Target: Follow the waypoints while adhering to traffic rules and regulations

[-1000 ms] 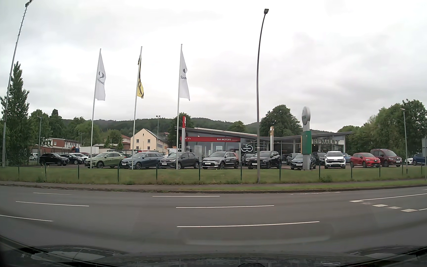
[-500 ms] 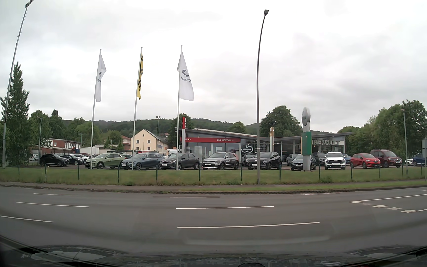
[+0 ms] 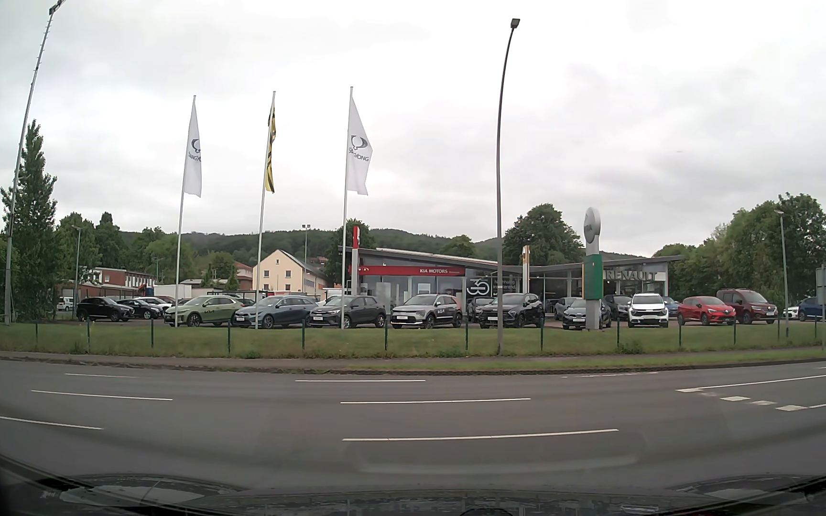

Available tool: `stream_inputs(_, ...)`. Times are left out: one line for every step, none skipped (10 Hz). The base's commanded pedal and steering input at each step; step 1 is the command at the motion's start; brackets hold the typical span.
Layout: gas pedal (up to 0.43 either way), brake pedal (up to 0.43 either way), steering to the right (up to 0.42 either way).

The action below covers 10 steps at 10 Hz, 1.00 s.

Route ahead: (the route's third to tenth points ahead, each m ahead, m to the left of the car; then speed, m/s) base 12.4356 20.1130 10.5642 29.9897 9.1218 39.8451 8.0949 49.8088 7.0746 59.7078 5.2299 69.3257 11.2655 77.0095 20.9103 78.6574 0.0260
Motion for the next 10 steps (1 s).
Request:
stream_inputs(0.0, 0.244, -0.207)
stream_inputs(0.0, 0.244, -0.207)
stream_inputs(0.0, 0.244, -0.207)
stream_inputs(0.0, 0.25, -0.207)
stream_inputs(0.0, 0.25, -0.207)
stream_inputs(0.0, 0.25, -0.207)
stream_inputs(0.0, 0.25, -0.206)
stream_inputs(0.0, 0.25, -0.206)
stream_inputs(0.0, 0.25, -0.206)
stream_inputs(0.0, 0.25, -0.206)
